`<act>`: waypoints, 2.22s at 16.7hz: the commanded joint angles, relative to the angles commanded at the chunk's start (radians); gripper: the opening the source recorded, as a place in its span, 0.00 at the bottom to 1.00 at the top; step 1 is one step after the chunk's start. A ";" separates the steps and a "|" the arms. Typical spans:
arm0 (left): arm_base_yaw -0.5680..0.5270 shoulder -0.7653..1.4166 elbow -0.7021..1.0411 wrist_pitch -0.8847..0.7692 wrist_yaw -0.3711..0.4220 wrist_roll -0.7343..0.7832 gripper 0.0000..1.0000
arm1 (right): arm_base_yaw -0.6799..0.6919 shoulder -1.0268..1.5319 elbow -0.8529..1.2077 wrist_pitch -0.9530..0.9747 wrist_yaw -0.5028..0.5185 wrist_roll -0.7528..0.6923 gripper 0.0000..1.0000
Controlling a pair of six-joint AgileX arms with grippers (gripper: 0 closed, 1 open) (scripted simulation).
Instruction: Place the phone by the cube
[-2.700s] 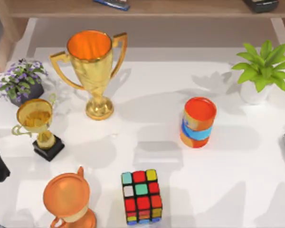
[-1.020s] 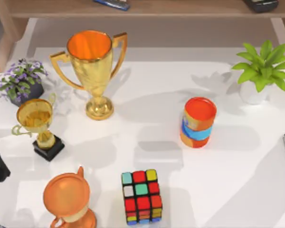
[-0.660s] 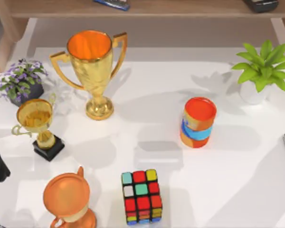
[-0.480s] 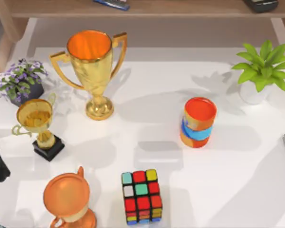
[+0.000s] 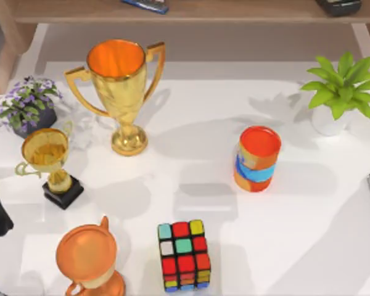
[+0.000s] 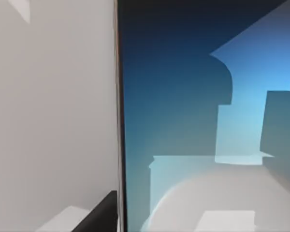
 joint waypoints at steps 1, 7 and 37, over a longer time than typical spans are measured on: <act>0.000 0.000 0.000 0.000 0.000 0.000 1.00 | 0.000 0.000 0.000 0.000 0.000 0.000 0.02; 0.000 0.000 0.000 0.000 0.000 0.000 1.00 | 0.000 0.000 0.000 0.000 0.000 0.000 0.00; 0.000 0.000 0.000 0.000 0.000 0.000 1.00 | 0.508 -0.377 0.123 -0.228 0.013 0.855 0.00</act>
